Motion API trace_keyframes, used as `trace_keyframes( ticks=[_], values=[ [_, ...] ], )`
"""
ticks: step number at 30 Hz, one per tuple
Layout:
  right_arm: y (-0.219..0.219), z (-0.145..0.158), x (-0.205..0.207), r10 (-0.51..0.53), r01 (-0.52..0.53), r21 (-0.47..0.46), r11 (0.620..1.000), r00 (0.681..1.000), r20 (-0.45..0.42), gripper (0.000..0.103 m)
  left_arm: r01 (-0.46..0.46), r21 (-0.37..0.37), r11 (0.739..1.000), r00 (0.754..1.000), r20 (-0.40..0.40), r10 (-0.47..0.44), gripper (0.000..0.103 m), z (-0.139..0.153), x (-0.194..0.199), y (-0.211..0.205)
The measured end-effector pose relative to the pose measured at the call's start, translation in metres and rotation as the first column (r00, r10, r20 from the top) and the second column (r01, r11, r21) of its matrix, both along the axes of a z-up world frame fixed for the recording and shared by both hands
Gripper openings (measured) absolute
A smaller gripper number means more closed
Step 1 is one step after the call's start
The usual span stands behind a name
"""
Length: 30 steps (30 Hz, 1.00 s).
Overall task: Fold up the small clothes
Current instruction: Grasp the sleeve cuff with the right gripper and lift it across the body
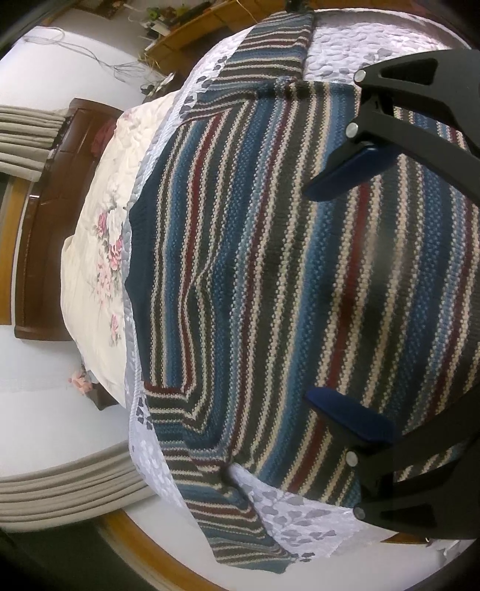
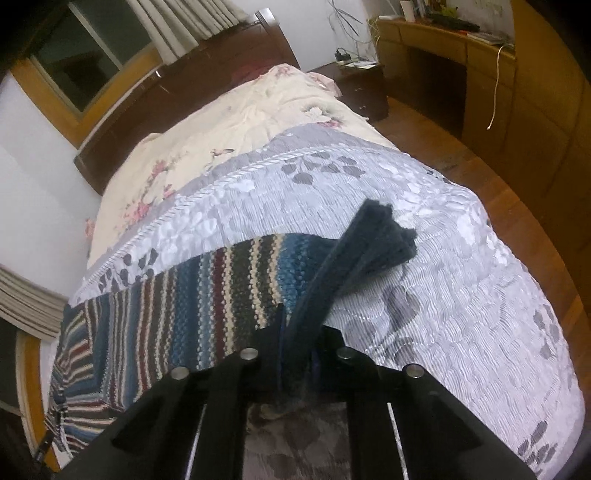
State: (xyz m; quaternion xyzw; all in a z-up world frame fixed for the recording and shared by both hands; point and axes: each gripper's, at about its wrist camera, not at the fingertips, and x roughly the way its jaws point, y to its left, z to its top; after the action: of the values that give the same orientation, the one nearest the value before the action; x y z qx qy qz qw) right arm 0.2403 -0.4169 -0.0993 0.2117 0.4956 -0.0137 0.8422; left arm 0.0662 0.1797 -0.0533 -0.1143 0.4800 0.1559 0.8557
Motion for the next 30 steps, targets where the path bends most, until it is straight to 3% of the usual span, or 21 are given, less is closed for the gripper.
trace_keyframes(
  ticks=[5, 10, 17, 22, 30],
  values=[
    [0.037, 0.03, -0.007, 0.051, -0.047, -0.06, 0.997, 0.996, 0.072, 0.01, -0.037, -0.033, 0.999, 0.999, 0.006, 0.037, 0.1, -0.003, 0.005, 0.022],
    [0.099, 0.064, -0.015, 0.164, -0.157, -0.056, 0.986, 0.974, 0.155, 0.008, -0.056, -0.041, 0.998, 0.998, 0.02, 0.057, 0.1, -0.003, 0.002, 0.046],
    [0.229, 0.092, -0.023, 0.36, -0.352, -0.075, 0.933, 0.907, 0.22, 0.008, -0.055, -0.057, 0.997, 0.998, 0.036, 0.057, 0.1, -0.002, -0.009, 0.078],
    [0.324, 0.095, -0.027, 0.485, -0.482, -0.072, 0.873, 0.846, 0.223, 0.008, -0.066, -0.079, 0.995, 0.996, 0.051, 0.07, 0.1, -0.001, -0.02, 0.106],
    [0.436, 0.073, -0.03, 0.586, -0.583, -0.071, 0.809, 0.792, 0.172, 0.008, -0.067, -0.092, 0.994, 0.996, 0.059, 0.072, 0.1, 0.0, -0.034, 0.138]
  ],
)
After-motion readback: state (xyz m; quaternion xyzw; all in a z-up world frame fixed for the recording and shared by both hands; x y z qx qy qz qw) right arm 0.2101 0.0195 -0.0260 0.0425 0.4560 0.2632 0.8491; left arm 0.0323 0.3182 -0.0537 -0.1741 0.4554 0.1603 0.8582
